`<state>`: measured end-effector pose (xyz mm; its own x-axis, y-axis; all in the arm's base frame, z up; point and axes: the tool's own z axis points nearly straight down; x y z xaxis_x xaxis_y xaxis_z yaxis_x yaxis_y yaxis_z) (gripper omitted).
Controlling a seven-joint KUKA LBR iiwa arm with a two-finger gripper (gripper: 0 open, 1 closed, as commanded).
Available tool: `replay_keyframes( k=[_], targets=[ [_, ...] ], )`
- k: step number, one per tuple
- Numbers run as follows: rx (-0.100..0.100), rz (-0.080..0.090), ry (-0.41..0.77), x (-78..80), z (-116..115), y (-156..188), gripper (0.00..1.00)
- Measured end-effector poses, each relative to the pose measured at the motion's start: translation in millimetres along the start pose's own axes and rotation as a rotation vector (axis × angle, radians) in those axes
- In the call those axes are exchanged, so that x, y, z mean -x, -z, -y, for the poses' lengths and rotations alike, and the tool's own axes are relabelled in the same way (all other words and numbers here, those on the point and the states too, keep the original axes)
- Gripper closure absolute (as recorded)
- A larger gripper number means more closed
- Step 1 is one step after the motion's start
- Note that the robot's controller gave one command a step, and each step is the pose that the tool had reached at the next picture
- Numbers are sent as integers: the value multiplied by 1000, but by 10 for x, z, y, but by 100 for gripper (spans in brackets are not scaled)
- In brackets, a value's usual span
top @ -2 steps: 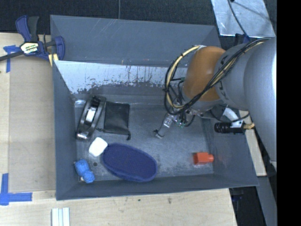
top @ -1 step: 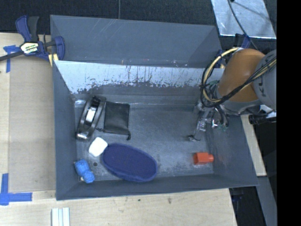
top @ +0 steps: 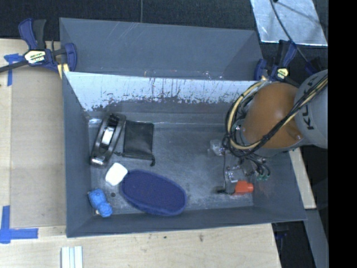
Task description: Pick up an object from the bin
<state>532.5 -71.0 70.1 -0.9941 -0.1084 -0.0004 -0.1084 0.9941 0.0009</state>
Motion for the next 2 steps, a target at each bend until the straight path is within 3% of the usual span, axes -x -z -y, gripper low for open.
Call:
replay_keyframes(
  k=[1, 2],
  targets=[
    [-3, 9, 464, -431, -159, 10, 0],
    [-3, 9, 463, -430, -158, 10, 0]
  ],
)
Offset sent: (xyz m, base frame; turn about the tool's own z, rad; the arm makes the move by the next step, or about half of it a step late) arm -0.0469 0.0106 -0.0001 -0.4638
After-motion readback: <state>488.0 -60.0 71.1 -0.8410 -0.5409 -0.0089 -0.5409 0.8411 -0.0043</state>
